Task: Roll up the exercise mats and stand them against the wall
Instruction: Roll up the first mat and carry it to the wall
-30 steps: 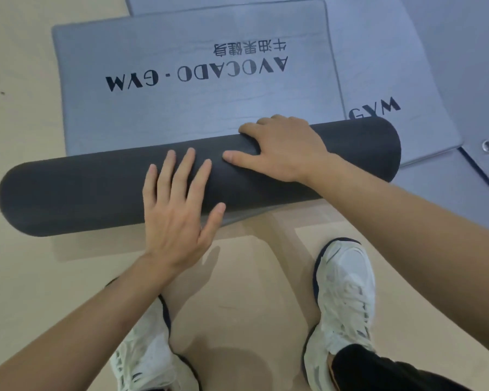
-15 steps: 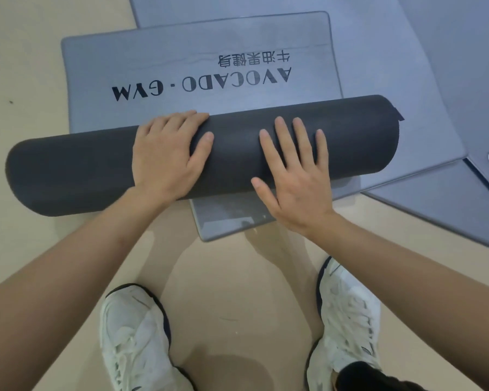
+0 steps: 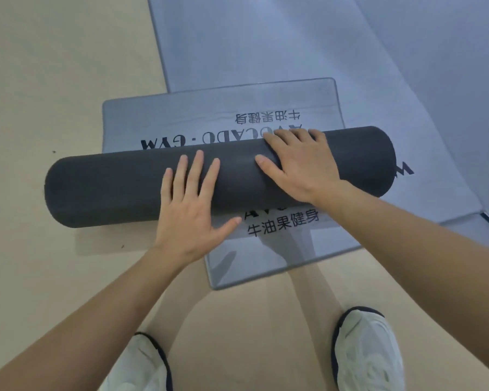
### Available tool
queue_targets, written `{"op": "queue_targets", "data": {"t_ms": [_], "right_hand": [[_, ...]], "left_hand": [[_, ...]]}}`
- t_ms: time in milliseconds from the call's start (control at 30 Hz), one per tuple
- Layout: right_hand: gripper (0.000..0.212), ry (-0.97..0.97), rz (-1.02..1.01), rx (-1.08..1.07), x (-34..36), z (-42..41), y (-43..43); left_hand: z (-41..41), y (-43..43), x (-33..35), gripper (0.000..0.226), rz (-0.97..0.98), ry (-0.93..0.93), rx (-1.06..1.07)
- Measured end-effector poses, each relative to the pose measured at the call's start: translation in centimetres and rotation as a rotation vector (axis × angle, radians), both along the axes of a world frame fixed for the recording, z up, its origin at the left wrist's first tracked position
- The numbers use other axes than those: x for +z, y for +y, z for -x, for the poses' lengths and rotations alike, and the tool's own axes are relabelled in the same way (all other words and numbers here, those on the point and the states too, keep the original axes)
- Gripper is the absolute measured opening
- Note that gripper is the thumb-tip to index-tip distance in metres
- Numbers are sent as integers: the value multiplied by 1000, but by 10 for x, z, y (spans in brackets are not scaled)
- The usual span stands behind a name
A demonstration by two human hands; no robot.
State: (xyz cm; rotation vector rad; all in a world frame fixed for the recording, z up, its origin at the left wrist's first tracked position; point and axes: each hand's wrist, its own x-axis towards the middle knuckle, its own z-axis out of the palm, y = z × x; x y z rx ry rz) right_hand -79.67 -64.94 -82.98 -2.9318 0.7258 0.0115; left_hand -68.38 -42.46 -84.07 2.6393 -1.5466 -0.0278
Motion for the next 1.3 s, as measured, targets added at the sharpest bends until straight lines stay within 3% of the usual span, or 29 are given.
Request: {"op": "queue_targets", "data": {"t_ms": [133,300,433,533,700,900,1100,1300], "right_hand": [[89,-6,-116,102,14,-6,-17],[138,203,105,270,14,-7,-28],[155,368,93,274,22,-29,-45],[152,390,40,267,27,-42,-51],[134,333,-53,221,36,-45,-47],[125,340,-208,161,45,-11,-17],[121,457,-341,196,50,40,22],[100,654,-670,242,44,76,48]], "left_hand": [[-20,-17,3,125,-46,-16,-3],[-49,-40,11,139,-110,-61,-28],[-69,-60,19,151,-235,-111,-76],[-81,-70,26,152,-277,-117,-102],[-85,-72,30,132,-216,-116,-122],[-62,-55,50,120,-283,-31,-181],[-8,-7,60,117,-423,105,-206],[34,28,58,113,-626,355,-238]]}}
